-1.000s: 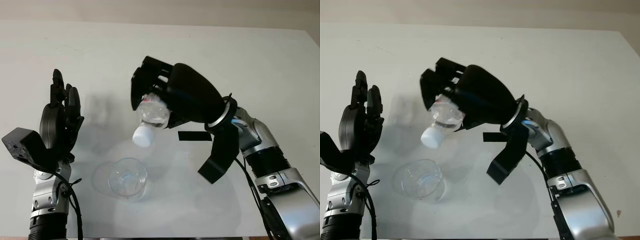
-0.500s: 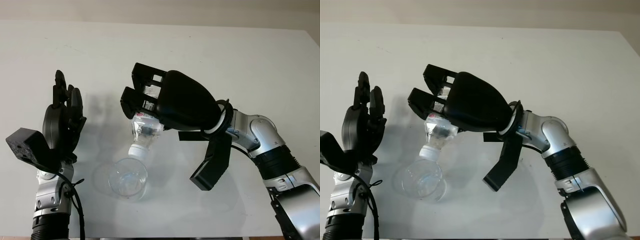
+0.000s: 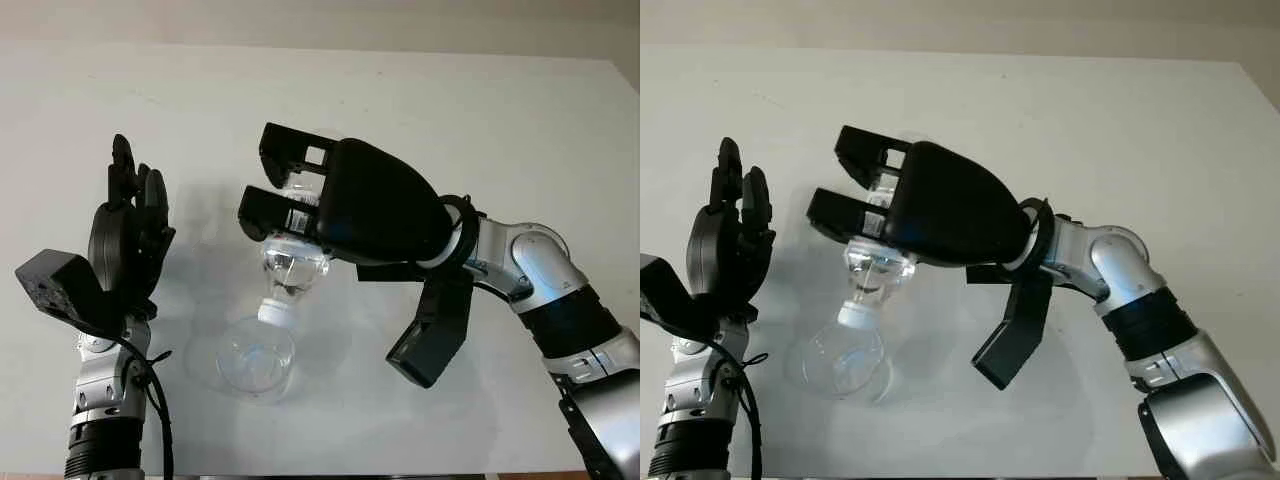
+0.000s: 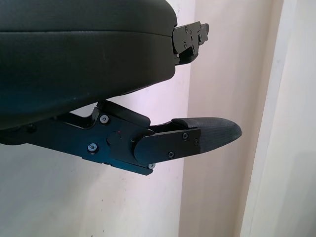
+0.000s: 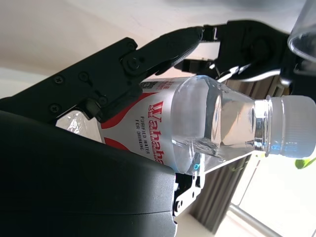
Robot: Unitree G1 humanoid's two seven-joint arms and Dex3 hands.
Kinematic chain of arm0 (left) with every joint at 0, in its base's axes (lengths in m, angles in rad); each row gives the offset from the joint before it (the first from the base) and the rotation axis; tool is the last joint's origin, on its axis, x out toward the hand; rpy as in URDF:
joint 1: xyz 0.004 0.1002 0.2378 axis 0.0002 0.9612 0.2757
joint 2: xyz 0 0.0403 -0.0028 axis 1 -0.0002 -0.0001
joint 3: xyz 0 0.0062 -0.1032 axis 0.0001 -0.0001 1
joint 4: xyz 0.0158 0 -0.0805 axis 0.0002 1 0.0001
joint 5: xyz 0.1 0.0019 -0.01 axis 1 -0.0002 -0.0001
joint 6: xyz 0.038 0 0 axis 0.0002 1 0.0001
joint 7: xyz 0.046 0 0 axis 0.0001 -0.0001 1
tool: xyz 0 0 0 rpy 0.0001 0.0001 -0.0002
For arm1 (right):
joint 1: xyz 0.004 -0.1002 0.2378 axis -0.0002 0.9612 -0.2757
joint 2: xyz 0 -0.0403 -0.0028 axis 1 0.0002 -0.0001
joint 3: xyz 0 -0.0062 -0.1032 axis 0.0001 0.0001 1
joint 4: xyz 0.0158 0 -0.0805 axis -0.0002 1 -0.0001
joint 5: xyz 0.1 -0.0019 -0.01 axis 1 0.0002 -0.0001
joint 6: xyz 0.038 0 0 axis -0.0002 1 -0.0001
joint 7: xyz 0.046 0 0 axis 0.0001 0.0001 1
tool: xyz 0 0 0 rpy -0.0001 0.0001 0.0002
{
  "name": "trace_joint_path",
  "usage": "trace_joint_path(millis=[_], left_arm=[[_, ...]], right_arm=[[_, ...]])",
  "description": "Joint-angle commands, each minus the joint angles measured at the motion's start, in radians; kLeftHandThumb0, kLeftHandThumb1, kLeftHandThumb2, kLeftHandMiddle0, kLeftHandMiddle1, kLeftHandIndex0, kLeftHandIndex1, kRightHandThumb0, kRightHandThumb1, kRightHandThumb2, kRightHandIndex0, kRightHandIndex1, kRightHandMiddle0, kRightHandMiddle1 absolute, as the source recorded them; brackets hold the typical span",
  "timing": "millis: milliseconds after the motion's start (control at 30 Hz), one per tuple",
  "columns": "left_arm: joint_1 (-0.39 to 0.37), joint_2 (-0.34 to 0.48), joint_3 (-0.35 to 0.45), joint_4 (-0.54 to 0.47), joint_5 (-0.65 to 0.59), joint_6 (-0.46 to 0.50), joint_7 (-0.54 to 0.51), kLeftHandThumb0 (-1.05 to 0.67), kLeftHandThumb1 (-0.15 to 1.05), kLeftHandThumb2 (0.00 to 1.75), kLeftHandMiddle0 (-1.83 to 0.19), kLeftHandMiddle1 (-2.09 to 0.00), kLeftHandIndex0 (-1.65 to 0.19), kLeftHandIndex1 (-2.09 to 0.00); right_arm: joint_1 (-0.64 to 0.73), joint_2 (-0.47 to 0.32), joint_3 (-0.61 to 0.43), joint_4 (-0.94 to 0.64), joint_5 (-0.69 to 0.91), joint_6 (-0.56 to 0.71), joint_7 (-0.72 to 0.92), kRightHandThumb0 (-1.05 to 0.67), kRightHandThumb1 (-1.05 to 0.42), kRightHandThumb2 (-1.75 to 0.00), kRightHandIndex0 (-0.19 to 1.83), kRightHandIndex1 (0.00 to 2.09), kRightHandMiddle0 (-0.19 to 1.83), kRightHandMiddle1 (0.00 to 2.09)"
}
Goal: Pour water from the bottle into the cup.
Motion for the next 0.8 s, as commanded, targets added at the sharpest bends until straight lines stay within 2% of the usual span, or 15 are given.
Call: trace_joint_path(millis=[0,67,167,267,333,433,567,667,767], left_arm=[[-0.012,-0.003,0.002,0.003,-0.004,-0.013,-0.003,-0.71,1.05,0.54,0.19,-0.03,0.19,0.0],[-0.013,-0.004,0.002,0.007,-0.005,-0.017,-0.005,-0.71,1.05,0.54,0.19,-0.02,0.19,0.0],[-0.011,-0.004,0.002,0.009,-0.003,-0.022,-0.004,-0.71,1.05,0.54,0.19,-0.02,0.19,0.0],[-0.006,-0.004,0.001,0.004,-0.001,-0.027,-0.003,-0.72,1.05,0.53,0.19,-0.02,0.19,0.0],[-0.004,-0.004,0.001,0.0,0.001,-0.024,0.0,-0.72,1.05,0.53,0.19,-0.02,0.19,0.0],[-0.005,-0.003,0.002,0.0,-0.001,-0.021,0.001,-0.72,1.05,0.53,0.19,-0.01,0.19,0.0],[-0.006,-0.004,0.004,0.003,-0.003,-0.022,0.001,-0.72,1.05,0.53,0.19,-0.01,0.19,0.0],[-0.007,-0.003,0.004,0.009,-0.001,-0.029,0.0,-0.72,1.05,0.53,0.19,-0.01,0.19,0.0],[-0.009,-0.004,0.005,0.012,-0.002,-0.029,0.0,-0.72,1.05,0.53,0.19,-0.01,0.19,0.0]], right_arm=[[-0.024,-0.013,0.011,-0.035,-0.011,0.014,-0.002,-0.53,-1.05,-0.1,1.16,2.09,0.54,1.82],[-0.031,-0.014,0.021,-0.037,-0.012,0.011,0.001,-0.54,-1.05,-0.12,1.21,2.09,0.65,2.02],[-0.038,-0.014,0.03,-0.036,0.009,0.0,0.023,-0.52,-1.05,-0.11,1.2,2.09,0.54,1.93],[-0.046,-0.009,0.04,-0.032,0.019,-0.006,0.032,-0.52,-1.05,-0.09,1.2,2.09,0.56,1.84],[-0.046,-0.008,0.042,-0.03,0.02,-0.007,0.031,-0.52,-1.05,-0.1,1.2,2.09,0.6,1.86],[-0.046,-0.004,0.047,-0.021,0.028,-0.01,0.024,-0.5,-1.05,-0.08,1.17,2.09,0.51,1.78],[-0.047,-0.006,0.051,-0.021,0.026,-0.001,0.022,-0.51,-1.05,-0.09,1.17,2.09,0.53,1.77],[-0.044,-0.005,0.049,-0.023,0.03,0.012,0.035,-0.53,-1.05,-0.13,1.2,2.09,0.57,1.95],[-0.043,0.002,0.046,-0.005,0.045,0.012,0.019,-0.52,-1.04,-0.11,1.21,2.09,0.56,2.0]])
